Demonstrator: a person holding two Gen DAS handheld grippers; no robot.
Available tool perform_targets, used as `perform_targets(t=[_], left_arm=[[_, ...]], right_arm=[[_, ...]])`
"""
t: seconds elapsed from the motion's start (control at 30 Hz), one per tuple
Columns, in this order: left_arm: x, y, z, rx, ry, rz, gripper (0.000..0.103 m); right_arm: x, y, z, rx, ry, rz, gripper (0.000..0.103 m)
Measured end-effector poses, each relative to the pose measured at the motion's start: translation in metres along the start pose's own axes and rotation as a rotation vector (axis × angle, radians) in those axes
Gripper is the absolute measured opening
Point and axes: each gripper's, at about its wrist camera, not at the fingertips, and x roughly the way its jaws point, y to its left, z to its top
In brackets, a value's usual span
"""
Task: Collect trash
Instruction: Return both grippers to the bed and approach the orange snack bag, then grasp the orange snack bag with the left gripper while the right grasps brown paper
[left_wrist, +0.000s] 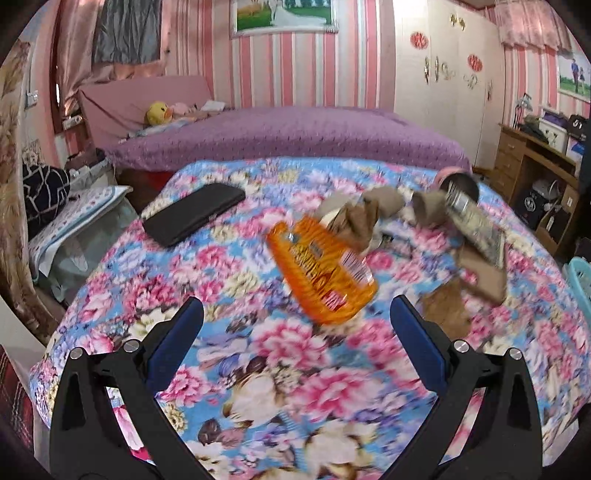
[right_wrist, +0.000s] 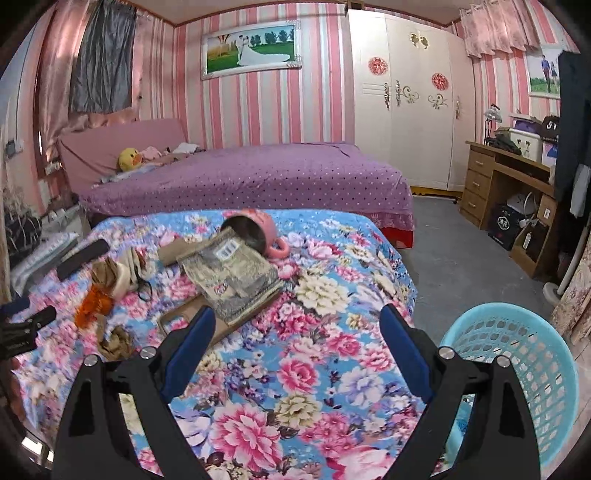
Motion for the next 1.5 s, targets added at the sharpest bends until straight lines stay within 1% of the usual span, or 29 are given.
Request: perform_targets(t=[0.13,0.3,0.33,0.37,0.43,0.47,0.5,0.53,0.57,0.63,0.7,0.77,0.87,0.97,1.13,1.27,1.37,1.43,1.47,1.5], left_arm=[[0.014,-0.002,-0.005,0.021,0.048,-0.023,0.098],[0.032,-0.019,-0.003,0.061,0.078,-0.016,0.097],[0.035,-0.021,-0.001,0.067,0.079,-0.016,0.094],[0.038,-0.023,0.000,0.072,0.082,-0.017,0.089],[0.046,-0.024,0.002,0.075,0.109,-0.034,0.069],[0.050,-0.022,0.003,0.064,0.126,-0.046,0.063],[0.051,-0.021,0.003,0.055,0.134,-0.057,0.048],[0.052,-0.018,0.003,0.043,0.140,-0.074,0.032],[0.051,-0.016,0.004,0.033,0.141,-0.087,0.024],[0.045,-0.008,0.005,0.022,0.131,-0.086,0.011],[0.033,0.003,0.005,0.012,0.111,-0.081,0.004],[0.022,0.014,0.006,-0.004,0.087,-0.078,0.004],[0.005,0.037,0.004,-0.021,0.050,-0.048,0.004],[-0.001,0.058,-0.001,-0.043,0.052,-0.026,0.004],[-0.010,0.086,-0.005,-0.053,0.038,0.021,0.004],[-0.014,0.103,-0.008,-0.067,0.039,0.047,0.004],[-0.012,0.109,-0.010,-0.085,0.053,0.039,0.004],[-0.011,0.107,-0.010,-0.078,0.054,0.040,0.004],[-0.010,0.106,-0.010,-0.069,0.056,0.045,0.004],[-0.008,0.104,-0.011,-0.065,0.059,0.045,0.004]], right_arm=[[0.016,0.000,-0.012,0.047,0.048,0.012,0.089],[0.027,0.001,-0.014,0.052,0.062,0.001,0.089],[0.029,0.002,-0.015,0.050,0.067,0.001,0.089],[0.031,0.004,-0.016,0.046,0.073,0.001,0.089],[0.033,0.006,-0.017,0.041,0.084,0.003,0.089],[0.033,0.007,-0.017,0.039,0.087,0.006,0.089],[0.034,0.009,-0.017,0.033,0.089,0.010,0.089],[0.033,0.010,-0.017,0.028,0.089,0.013,0.089],[0.033,0.013,-0.017,0.019,0.088,0.015,0.089],[0.031,0.017,-0.018,0.004,0.086,0.019,0.089],[0.029,0.022,-0.019,-0.010,0.082,0.025,0.089],[0.026,0.031,-0.022,-0.030,0.083,0.037,0.089],[0.021,0.045,-0.023,-0.046,0.080,0.060,0.089],[0.017,0.061,-0.023,-0.059,0.073,0.086,0.089],[0.010,0.104,-0.024,-0.116,0.048,0.145,0.089],[0.017,0.138,-0.030,-0.153,0.071,0.190,0.089],[0.030,0.164,-0.035,-0.183,0.105,0.203,0.088],[0.037,0.173,-0.036,-0.189,0.125,0.207,0.087],[0.041,0.178,-0.036,-0.195,0.142,0.206,0.082],[0.045,0.180,-0.037,-0.199,0.156,0.208,0.072]])
